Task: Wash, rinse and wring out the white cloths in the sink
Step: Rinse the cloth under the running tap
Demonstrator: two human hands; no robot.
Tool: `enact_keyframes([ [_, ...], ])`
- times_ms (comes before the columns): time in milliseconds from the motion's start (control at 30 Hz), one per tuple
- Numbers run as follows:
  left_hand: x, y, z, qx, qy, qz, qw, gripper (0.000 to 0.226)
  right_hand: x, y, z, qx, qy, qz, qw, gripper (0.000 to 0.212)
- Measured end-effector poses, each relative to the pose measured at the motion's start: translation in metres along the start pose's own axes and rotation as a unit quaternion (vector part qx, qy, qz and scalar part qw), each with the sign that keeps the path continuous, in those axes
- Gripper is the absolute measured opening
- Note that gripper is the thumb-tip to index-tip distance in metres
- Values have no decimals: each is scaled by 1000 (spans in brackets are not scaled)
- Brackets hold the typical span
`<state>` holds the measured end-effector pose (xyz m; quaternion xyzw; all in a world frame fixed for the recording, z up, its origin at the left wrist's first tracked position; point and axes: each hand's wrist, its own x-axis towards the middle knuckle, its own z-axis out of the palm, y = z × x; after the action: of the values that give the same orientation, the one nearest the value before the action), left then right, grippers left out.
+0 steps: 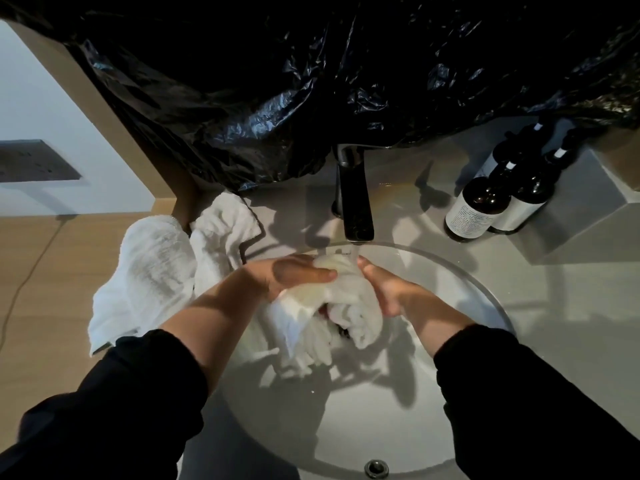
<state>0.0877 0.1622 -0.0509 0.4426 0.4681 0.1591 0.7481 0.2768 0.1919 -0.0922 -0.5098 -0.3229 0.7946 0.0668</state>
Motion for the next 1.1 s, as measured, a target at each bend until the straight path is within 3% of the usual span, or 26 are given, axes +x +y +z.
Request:
enact_keyframes([
  [67,3,-14,1,-45,124,53,990,42,4,8,-6,43,-21,-7,999,74],
  [133,6,-24,7,-83,147,81,982,48,14,11,-8,34,49,-39,997,72],
  [200,16,-27,19,-22,221,42,974,59,20,15,-5,-55,131,-84,986,75],
  [267,29,-31,27,58,288,-7,956,65,19,20,-2,-179,197,-144,953,81],
  [333,37,-33,33,33,296,0,955,56,17,23,-7,-335,223,-154,903,60],
  [367,37,-32,36,-4,299,4,954,48,21,26,-13,-335,218,-156,903,53],
  [433,37,-31,35,-81,283,28,955,39,18,27,-17,-145,135,-134,971,60],
  [467,38,-31,36,-109,266,36,957,37,20,30,-20,-38,111,-111,987,64],
  [533,35,-32,38,-162,233,31,958,35,20,39,-29,106,70,-75,989,63],
  [633,31,-53,34,-346,122,56,929,47,8,55,-36,173,3,-44,984,70],
  [667,24,-57,30,-381,130,84,912,56,3,59,-39,202,-19,-57,977,67],
  [733,20,-63,32,-438,51,108,891,62,1,60,-47,256,-54,-114,959,65],
  [767,19,-61,32,-423,9,93,901,59,-1,58,-47,245,-67,-137,957,72],
  [800,16,-62,27,-404,21,54,913,57,-3,54,-44,228,-68,-156,959,72],
  [900,14,-73,17,-285,153,64,944,55,2,32,-24,107,50,-159,980,42],
  [1000,9,-66,25,-114,204,32,972,49,13,7,-1,-3,202,-88,975,80],
  [1033,7,-64,27,-73,196,33,977,57,12,2,5,-17,233,-61,971,75],
  [1100,0,-59,29,-110,173,20,979,74,8,-1,4,1,207,-3,978,55],
])
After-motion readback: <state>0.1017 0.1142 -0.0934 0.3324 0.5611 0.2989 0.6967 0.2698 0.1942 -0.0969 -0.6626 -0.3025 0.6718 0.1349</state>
